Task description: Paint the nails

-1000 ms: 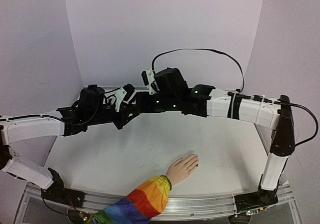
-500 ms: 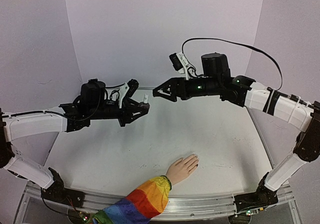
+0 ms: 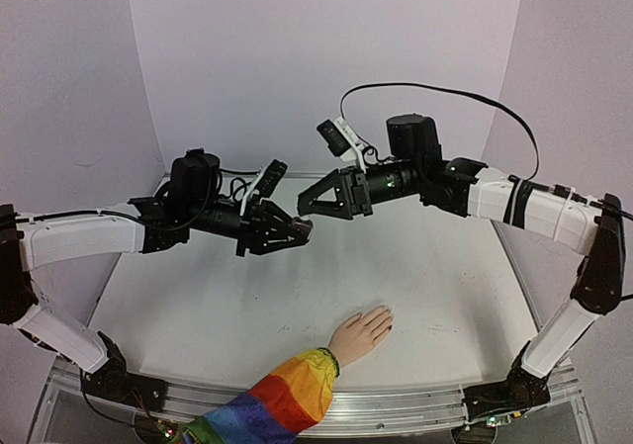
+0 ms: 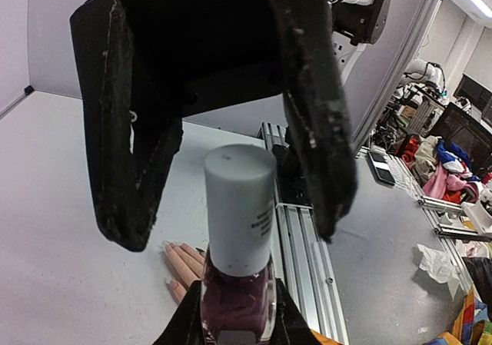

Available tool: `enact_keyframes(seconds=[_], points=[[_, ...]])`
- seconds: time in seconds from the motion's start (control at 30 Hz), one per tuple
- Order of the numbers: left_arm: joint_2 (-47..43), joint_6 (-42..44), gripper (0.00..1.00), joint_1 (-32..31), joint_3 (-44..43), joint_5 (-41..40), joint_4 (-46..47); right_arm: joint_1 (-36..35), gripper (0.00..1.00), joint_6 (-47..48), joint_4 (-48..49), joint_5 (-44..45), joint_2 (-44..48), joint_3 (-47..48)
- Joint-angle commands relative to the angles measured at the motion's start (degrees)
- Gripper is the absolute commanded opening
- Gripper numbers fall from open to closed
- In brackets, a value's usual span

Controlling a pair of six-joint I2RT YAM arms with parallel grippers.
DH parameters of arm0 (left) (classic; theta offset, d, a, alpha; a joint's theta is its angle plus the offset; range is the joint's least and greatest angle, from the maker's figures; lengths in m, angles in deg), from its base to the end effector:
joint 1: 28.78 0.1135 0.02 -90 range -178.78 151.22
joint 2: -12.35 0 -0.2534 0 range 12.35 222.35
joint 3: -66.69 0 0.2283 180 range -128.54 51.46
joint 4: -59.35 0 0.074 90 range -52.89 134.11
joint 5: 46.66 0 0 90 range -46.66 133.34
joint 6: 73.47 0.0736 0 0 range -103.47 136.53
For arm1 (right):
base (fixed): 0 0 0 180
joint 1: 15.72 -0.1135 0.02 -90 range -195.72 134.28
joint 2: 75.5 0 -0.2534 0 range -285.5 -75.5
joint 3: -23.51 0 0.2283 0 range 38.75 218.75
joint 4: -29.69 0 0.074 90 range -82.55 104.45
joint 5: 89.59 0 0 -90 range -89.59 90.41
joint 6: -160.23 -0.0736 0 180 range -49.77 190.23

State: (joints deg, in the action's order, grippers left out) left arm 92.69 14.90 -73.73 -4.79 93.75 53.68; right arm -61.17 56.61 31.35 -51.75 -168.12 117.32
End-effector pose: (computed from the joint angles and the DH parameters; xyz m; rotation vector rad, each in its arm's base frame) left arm 0.1865 -0.2663 0.2978 1.2957 1.4557 -1.3519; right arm 0.2243 0.3107 0.3773 -1.1950 1.2753 1.4670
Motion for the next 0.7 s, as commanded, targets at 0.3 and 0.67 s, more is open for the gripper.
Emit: enact_keyframes(seconds=[0.3,0.67], points=[[0.72,-0.85,0.0,0.17,-3.51,4.91,3.01,-0.13,0.33,-2.7,7.6,-6.33,-2.83,3.24],[-0.05,-0.79,0.0,0.26,-2.95,2.38,3.01,-0.29,0.1,-3.4,8.89,-7.34,-3.45,2.72]])
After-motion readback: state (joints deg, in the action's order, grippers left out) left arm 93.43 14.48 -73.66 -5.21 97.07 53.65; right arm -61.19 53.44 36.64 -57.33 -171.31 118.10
